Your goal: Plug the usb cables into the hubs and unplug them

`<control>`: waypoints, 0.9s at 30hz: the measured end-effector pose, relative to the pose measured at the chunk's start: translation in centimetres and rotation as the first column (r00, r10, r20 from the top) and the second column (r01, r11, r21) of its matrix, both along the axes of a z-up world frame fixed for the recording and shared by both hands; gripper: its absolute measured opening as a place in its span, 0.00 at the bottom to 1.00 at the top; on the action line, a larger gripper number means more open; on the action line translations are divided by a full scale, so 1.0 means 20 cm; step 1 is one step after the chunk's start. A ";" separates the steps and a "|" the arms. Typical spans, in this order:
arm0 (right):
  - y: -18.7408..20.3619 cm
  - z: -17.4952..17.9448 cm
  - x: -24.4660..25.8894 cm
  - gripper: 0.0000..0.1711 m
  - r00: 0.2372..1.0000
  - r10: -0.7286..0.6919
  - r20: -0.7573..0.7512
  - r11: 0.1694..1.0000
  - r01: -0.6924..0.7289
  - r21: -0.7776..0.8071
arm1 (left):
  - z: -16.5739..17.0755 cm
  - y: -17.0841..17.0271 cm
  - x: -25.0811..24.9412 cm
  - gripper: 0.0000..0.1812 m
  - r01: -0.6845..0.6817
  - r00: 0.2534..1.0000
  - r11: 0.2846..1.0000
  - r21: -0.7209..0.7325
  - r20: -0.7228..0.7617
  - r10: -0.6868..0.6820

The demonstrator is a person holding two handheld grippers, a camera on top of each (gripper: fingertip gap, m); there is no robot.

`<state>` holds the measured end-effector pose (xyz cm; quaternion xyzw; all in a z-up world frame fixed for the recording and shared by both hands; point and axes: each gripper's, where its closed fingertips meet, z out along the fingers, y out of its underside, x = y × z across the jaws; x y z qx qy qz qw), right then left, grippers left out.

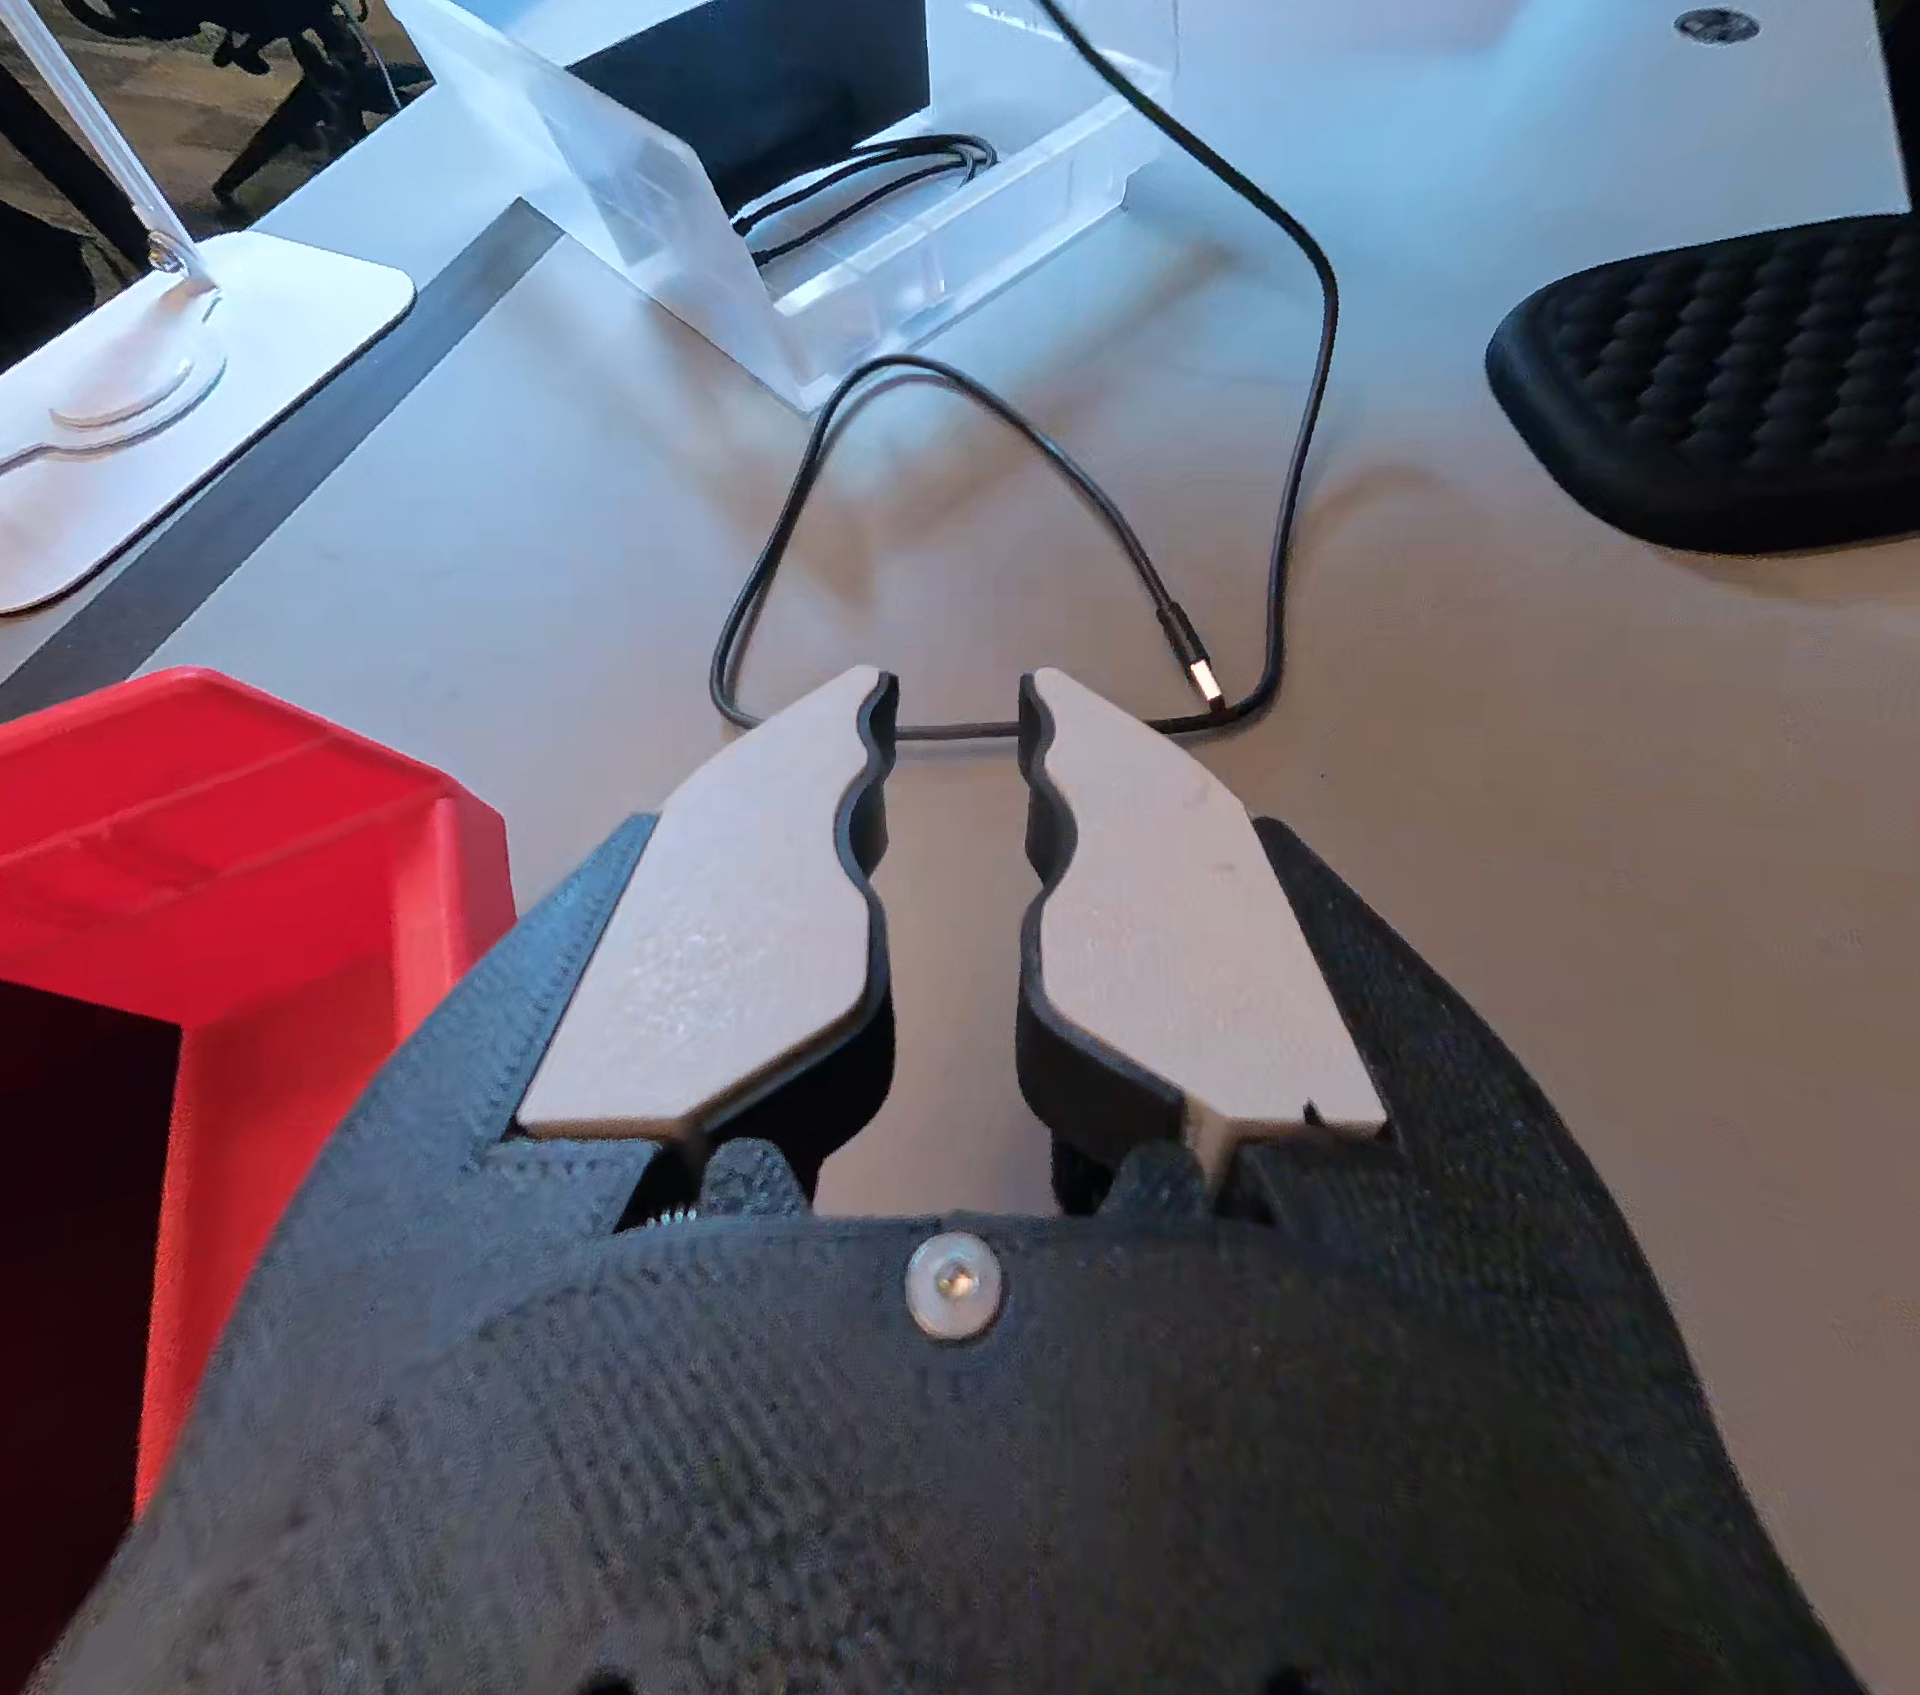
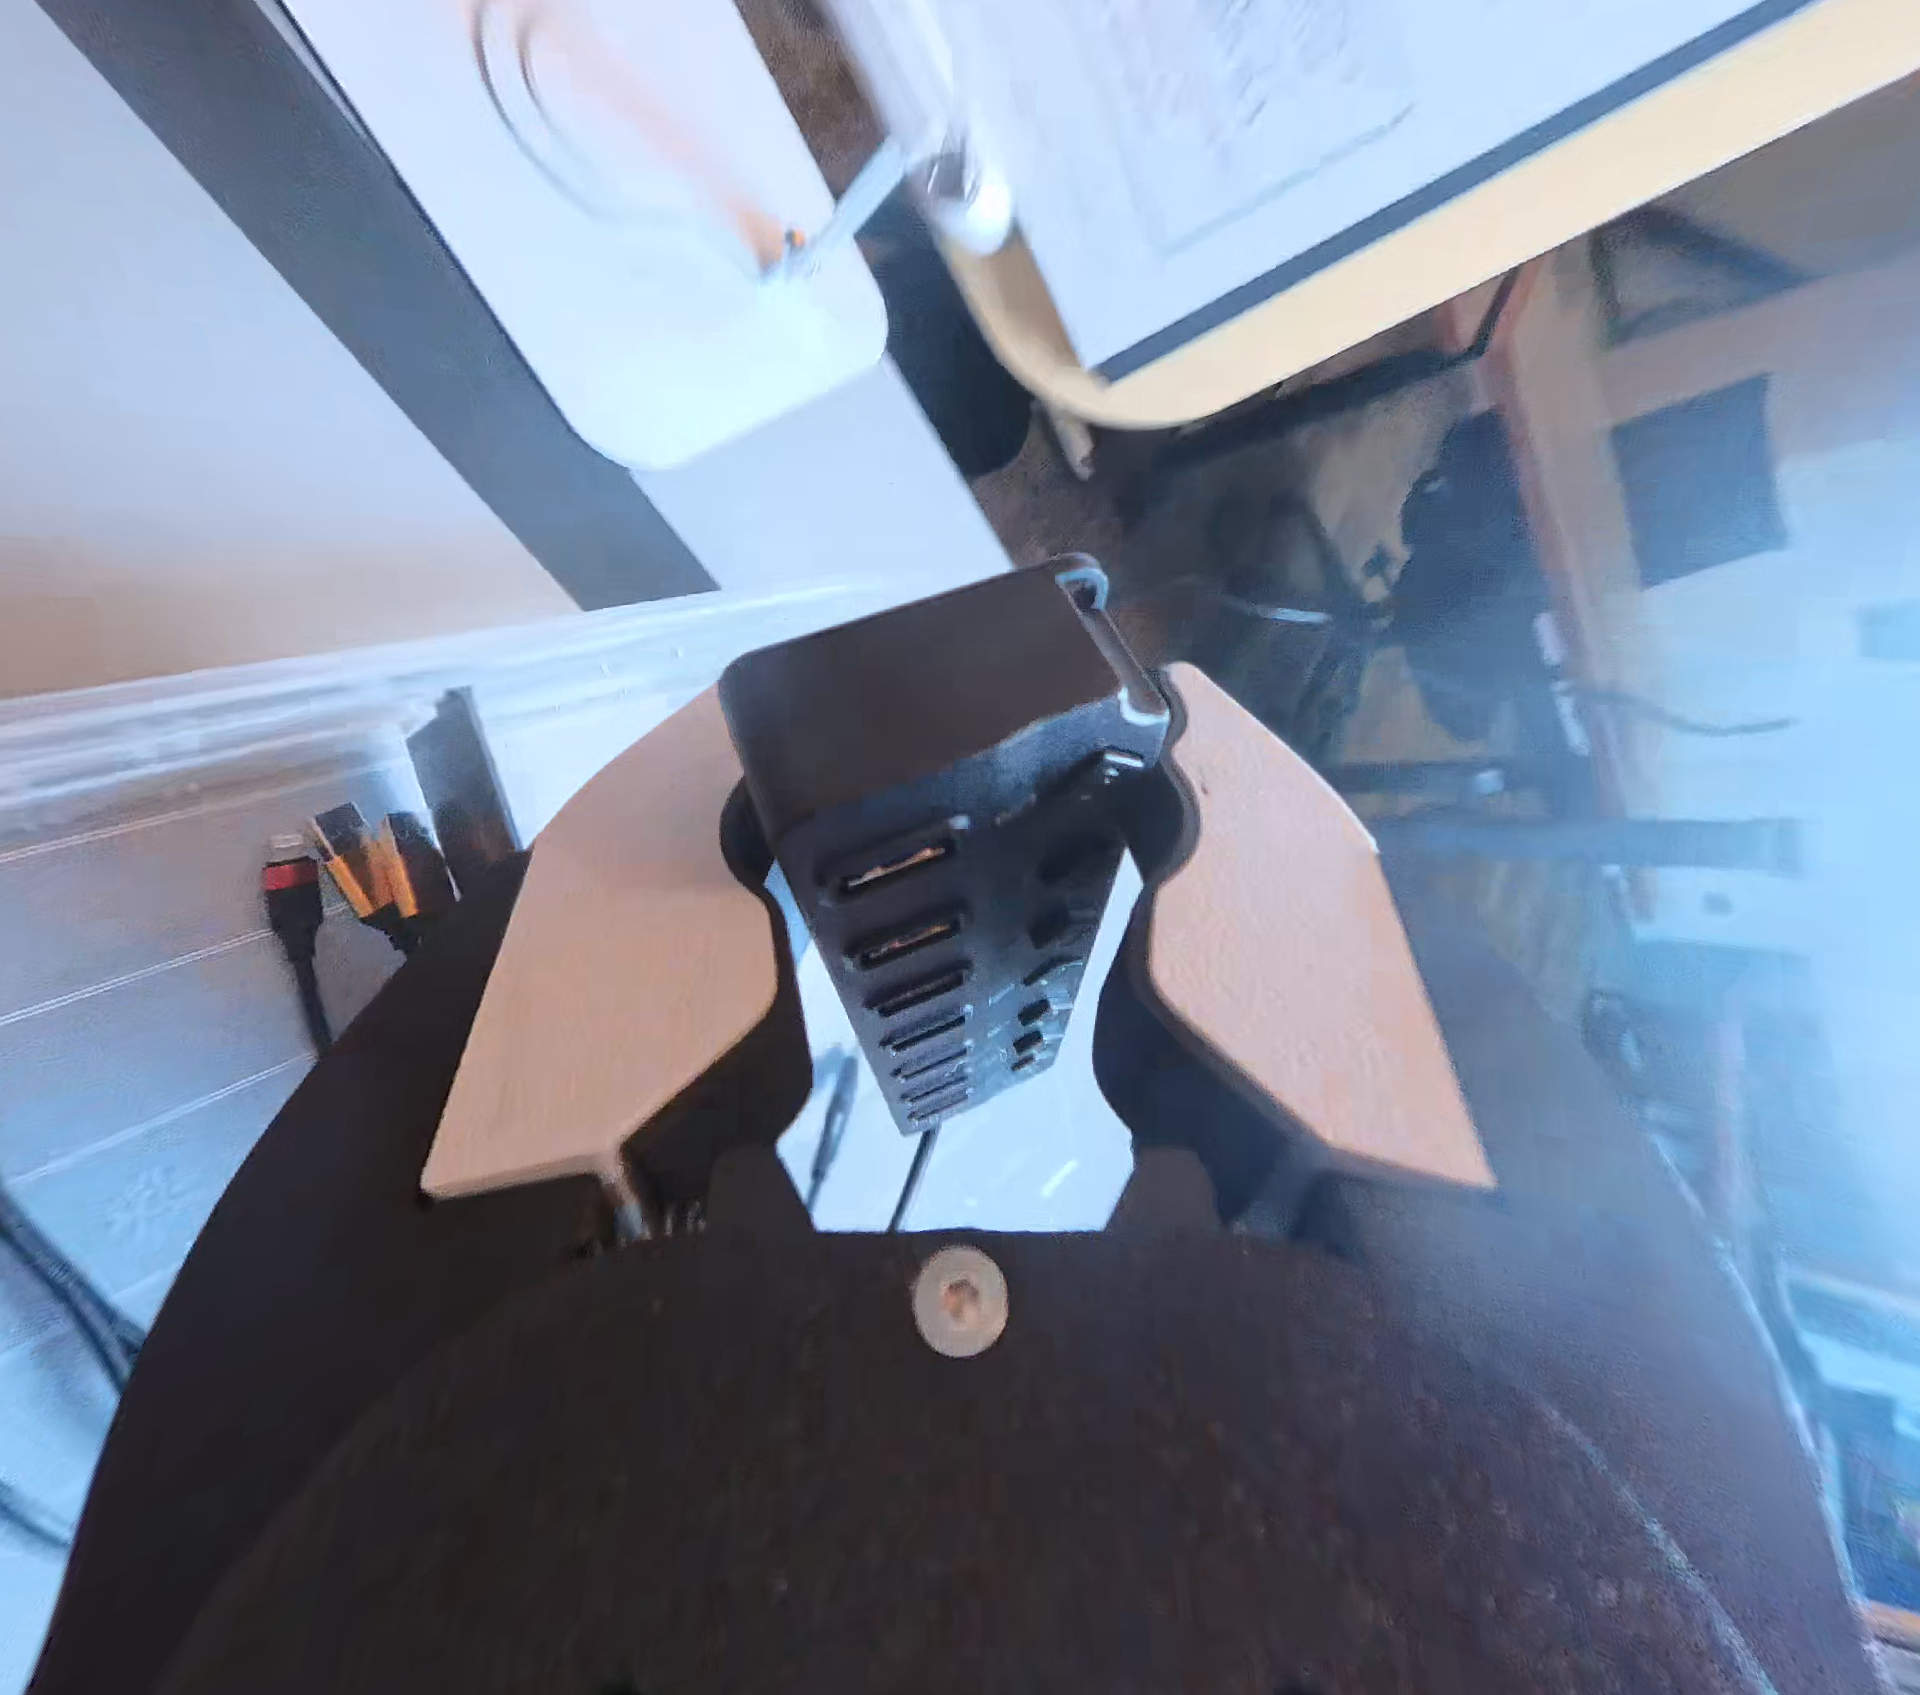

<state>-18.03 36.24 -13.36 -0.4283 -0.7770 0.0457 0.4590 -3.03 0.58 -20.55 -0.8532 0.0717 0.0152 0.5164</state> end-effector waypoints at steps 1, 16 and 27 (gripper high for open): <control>0.03 -0.10 -0.01 0.40 0.999 -0.021 0.032 0.999 0.022 -0.025 | -0.01 0.00 -0.01 0.12 -0.003 1.000 1.000 -0.007 -0.009 0.003; -0.08 -0.01 0.10 0.40 0.998 0.036 0.049 0.991 -0.030 -0.129 | -0.03 0.00 0.00 0.12 0.006 1.000 1.000 -0.010 0.001 -0.006; -0.89 -0.14 0.80 0.35 0.793 0.487 0.367 0.873 -0.438 -0.214 | 0.02 -0.03 -0.04 0.12 -0.025 1.000 0.999 0.021 0.004 0.025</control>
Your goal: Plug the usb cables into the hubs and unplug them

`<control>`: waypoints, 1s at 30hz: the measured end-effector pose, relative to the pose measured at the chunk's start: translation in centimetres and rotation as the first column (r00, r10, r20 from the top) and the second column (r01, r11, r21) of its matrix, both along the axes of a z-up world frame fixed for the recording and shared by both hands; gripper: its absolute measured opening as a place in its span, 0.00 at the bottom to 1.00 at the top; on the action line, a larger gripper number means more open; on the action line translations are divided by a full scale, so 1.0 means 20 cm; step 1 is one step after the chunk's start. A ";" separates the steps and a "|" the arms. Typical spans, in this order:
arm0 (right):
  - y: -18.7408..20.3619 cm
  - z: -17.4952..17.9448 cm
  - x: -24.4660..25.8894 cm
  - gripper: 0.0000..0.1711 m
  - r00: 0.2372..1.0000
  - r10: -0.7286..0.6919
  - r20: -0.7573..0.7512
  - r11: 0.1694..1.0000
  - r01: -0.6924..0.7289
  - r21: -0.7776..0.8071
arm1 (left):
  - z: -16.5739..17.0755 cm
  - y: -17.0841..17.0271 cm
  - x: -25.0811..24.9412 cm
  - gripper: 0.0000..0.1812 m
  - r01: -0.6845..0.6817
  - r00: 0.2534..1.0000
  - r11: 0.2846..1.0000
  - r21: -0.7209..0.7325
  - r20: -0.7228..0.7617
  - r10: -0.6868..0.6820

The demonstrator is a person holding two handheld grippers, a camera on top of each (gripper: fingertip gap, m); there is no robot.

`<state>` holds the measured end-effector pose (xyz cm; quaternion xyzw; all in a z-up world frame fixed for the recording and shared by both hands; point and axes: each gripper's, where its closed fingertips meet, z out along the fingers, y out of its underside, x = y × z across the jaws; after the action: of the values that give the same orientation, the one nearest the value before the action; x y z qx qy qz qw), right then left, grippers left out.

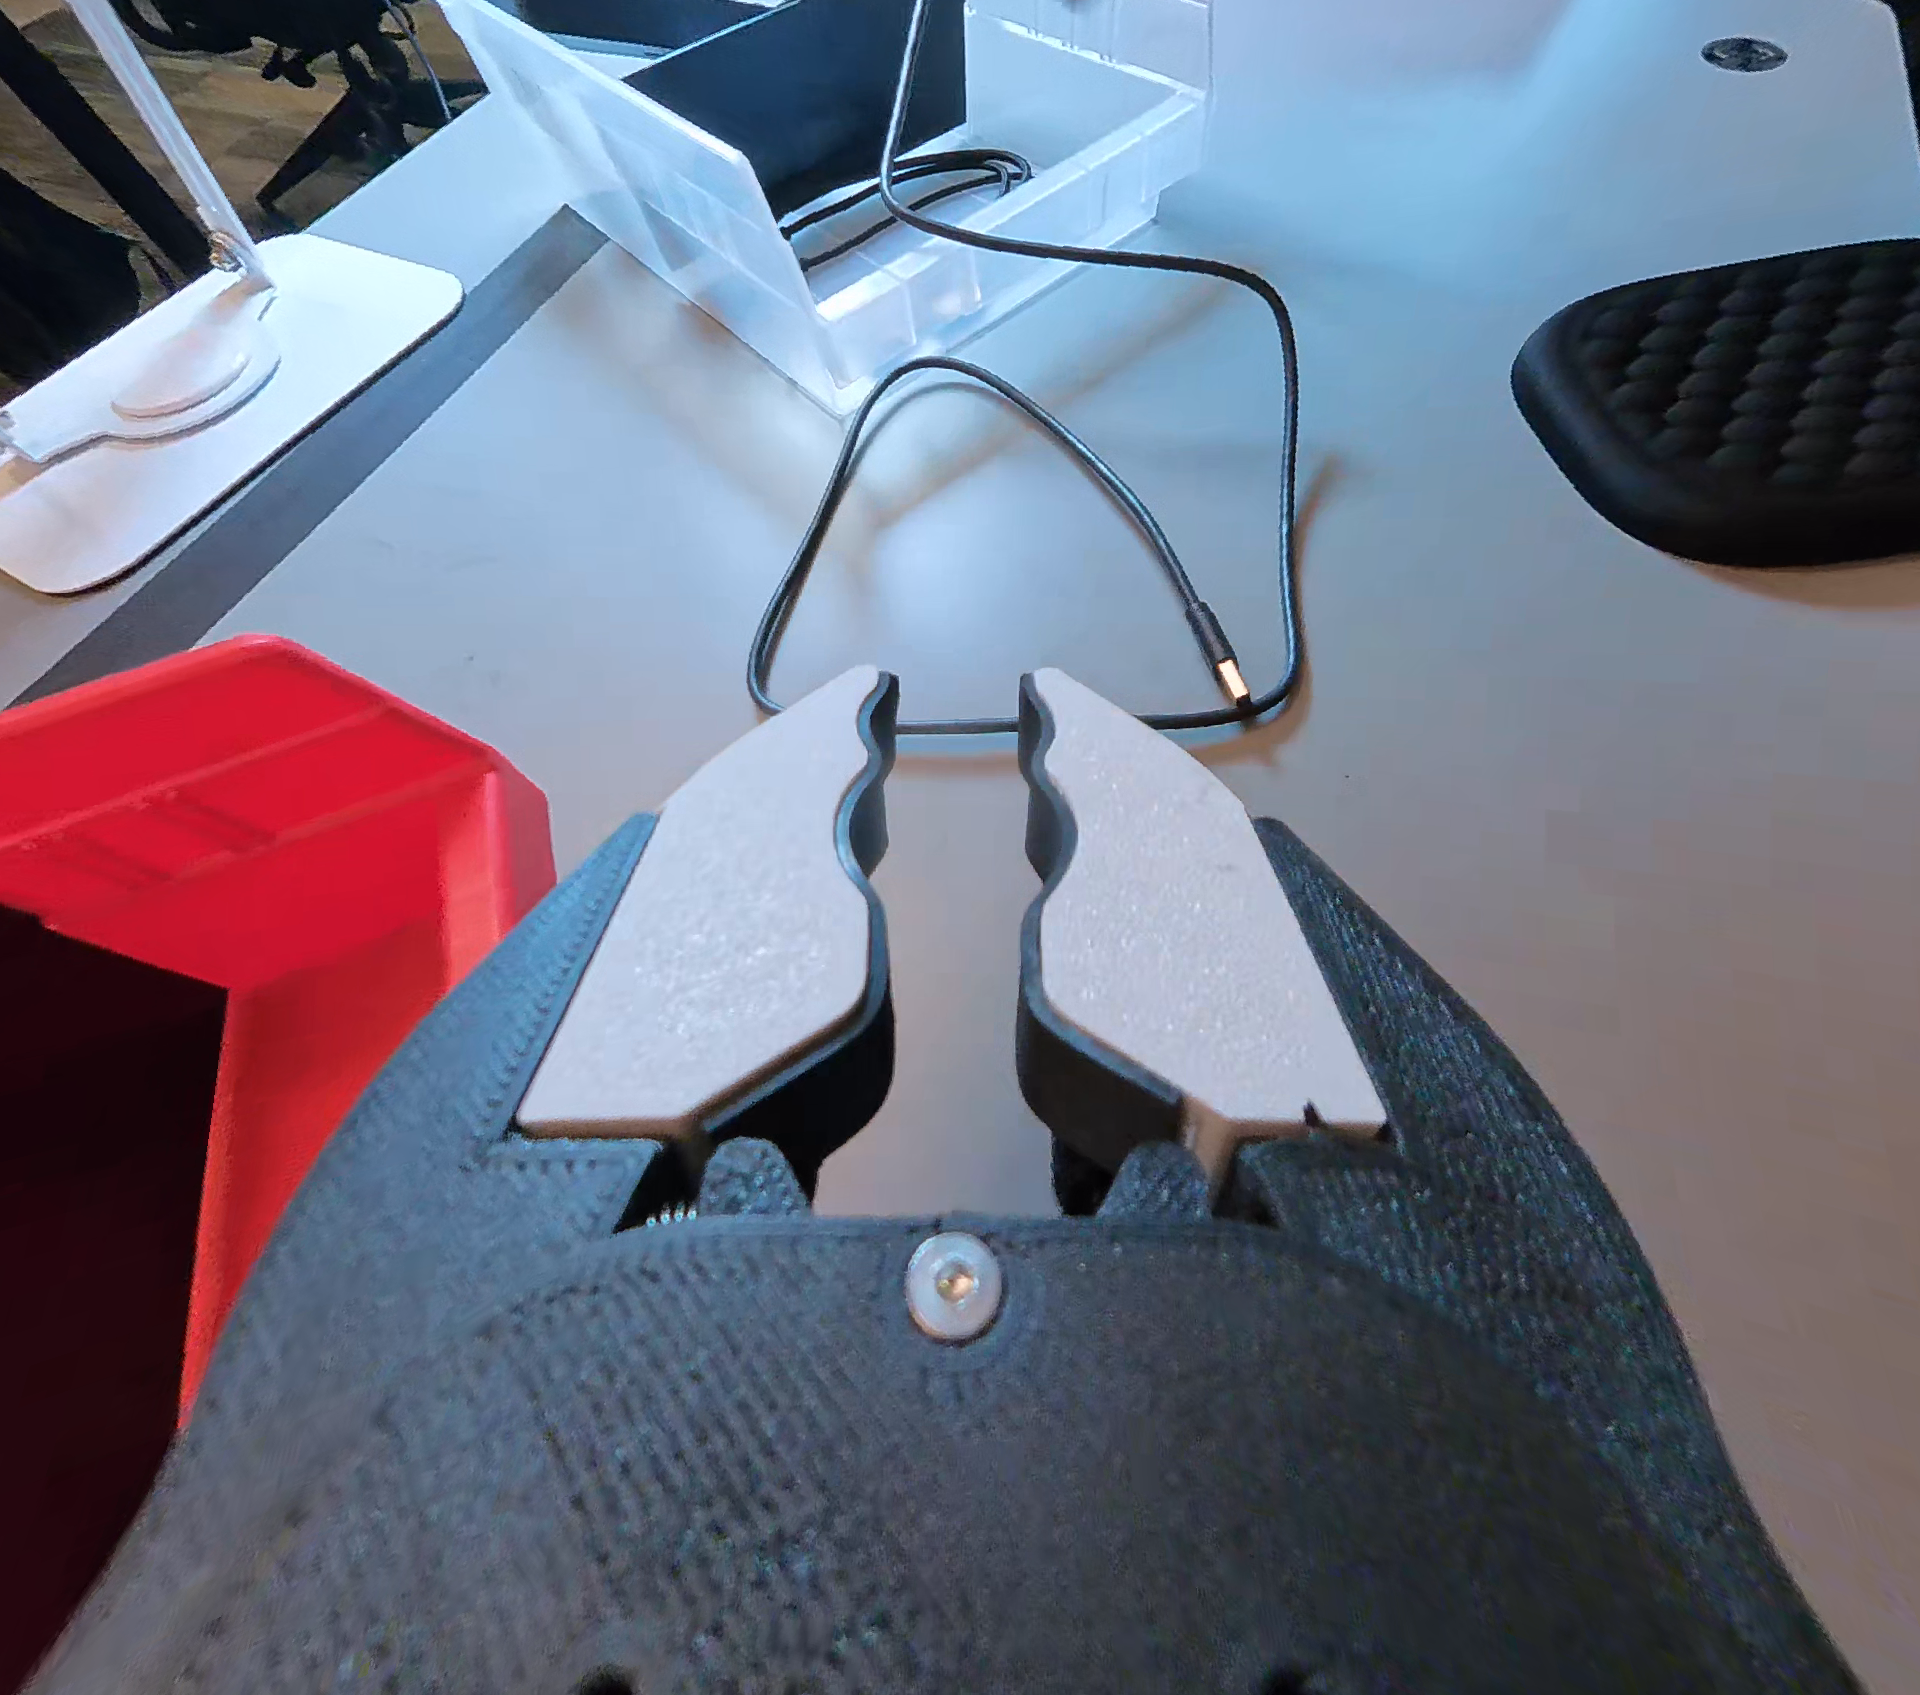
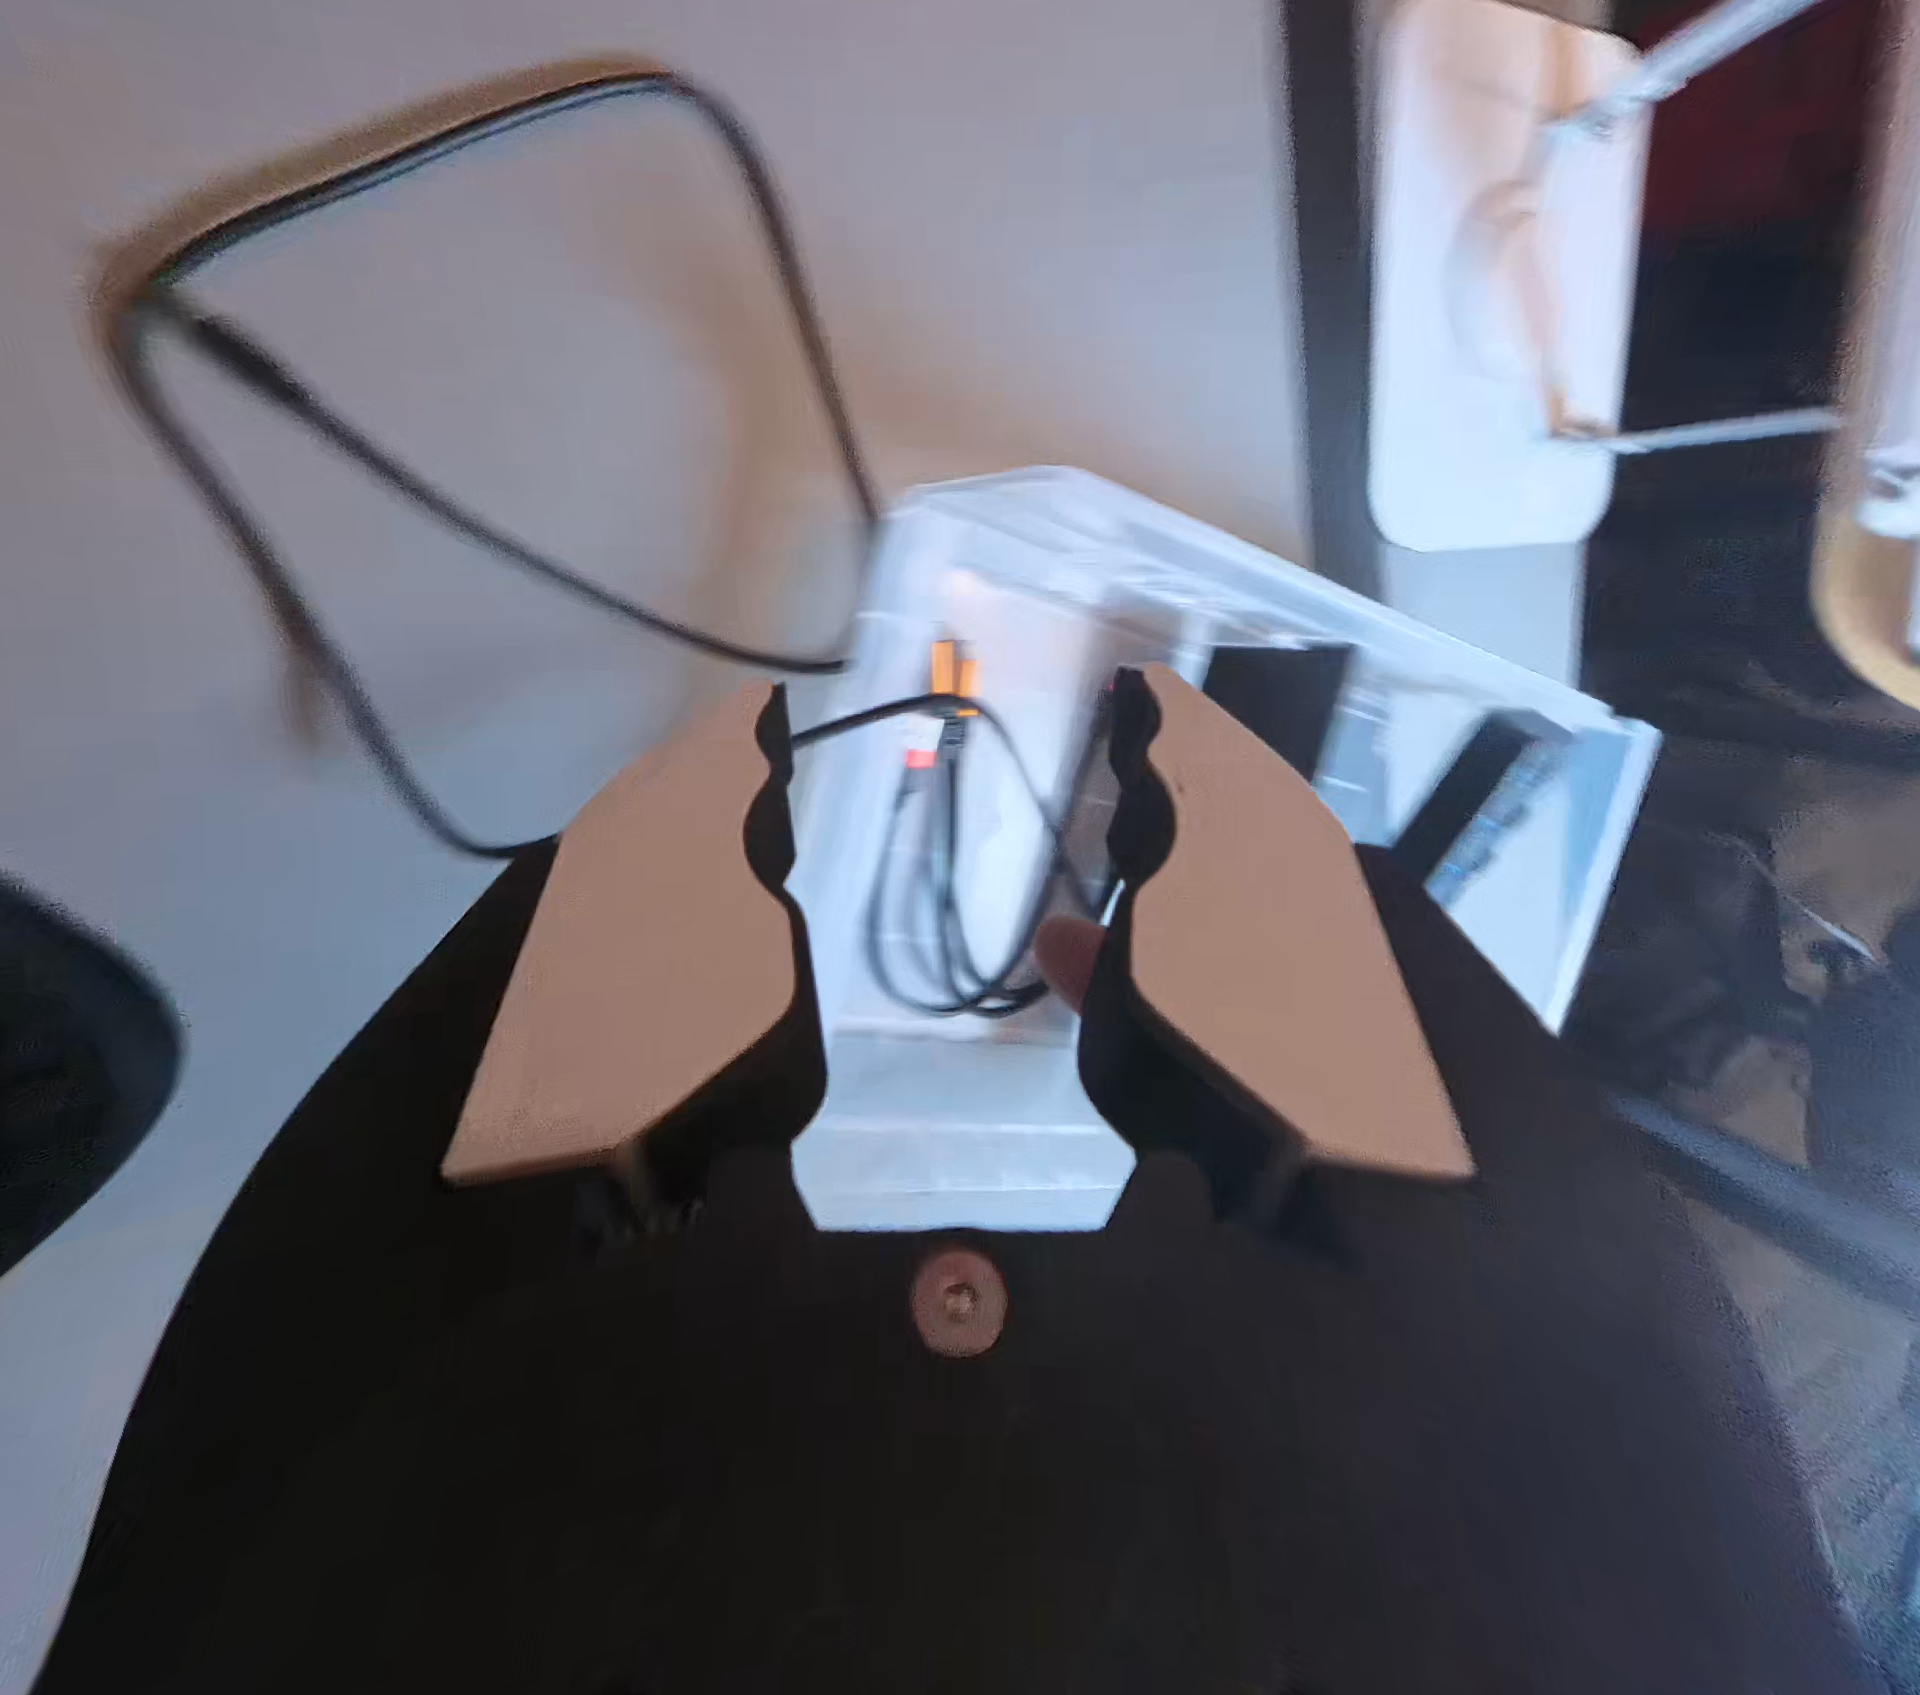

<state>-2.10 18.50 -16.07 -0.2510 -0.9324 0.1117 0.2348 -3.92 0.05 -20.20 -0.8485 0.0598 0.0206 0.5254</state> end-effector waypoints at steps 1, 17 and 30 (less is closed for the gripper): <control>-0.07 -0.06 0.09 0.35 0.997 0.054 0.056 0.998 -0.055 0.016 | 0.00 0.00 -0.01 0.12 -0.005 1.000 1.000 0.003 0.003 0.005; -0.44 -0.68 0.30 0.40 0.862 0.326 0.389 0.905 -0.404 0.135 | -0.02 -0.02 -0.06 0.12 -0.037 0.999 0.999 -0.002 0.033 0.037; -0.51 -0.69 0.35 0.03 0.809 0.344 0.477 0.912 -0.409 0.038 | 0.03 -0.05 -0.08 0.12 -0.047 0.999 0.999 0.025 0.016 0.047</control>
<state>4.99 8.26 -29.84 -0.0631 -0.9976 0.0284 -0.0029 -5.45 -0.91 -19.70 -0.8430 0.0356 0.0272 0.5360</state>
